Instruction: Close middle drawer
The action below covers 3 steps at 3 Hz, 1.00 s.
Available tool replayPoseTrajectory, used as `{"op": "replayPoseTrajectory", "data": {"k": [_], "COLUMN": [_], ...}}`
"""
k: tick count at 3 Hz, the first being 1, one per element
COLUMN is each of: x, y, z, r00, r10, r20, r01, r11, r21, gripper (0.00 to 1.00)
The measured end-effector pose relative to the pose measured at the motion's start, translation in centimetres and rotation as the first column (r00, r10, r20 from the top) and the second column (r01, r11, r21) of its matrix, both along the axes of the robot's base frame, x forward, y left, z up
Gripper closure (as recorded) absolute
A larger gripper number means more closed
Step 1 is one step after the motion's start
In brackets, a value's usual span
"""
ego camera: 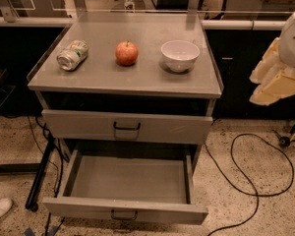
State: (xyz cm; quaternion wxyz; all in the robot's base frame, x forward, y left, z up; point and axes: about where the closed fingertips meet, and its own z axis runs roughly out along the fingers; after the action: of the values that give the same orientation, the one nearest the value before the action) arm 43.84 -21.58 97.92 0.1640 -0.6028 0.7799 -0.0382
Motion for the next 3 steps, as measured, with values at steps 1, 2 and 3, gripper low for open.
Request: {"op": "replayPoseTrajectory", "data": {"k": [1, 2, 3], "x": [0.0, 0.0, -0.08], "y": [0.0, 0.0, -0.03], "z": [0.0, 0.0, -0.02], "r00": [1.0, 1.0, 1.0], "r10": [0.0, 0.0, -0.002], "r20": [0.0, 0.0, 0.0], "r01": [0.0, 0.0, 0.002], "r11": [1.0, 1.0, 1.0], "r21": [0.0, 0.0, 0.003], "gripper": [0.83, 1.0, 1.0]}}
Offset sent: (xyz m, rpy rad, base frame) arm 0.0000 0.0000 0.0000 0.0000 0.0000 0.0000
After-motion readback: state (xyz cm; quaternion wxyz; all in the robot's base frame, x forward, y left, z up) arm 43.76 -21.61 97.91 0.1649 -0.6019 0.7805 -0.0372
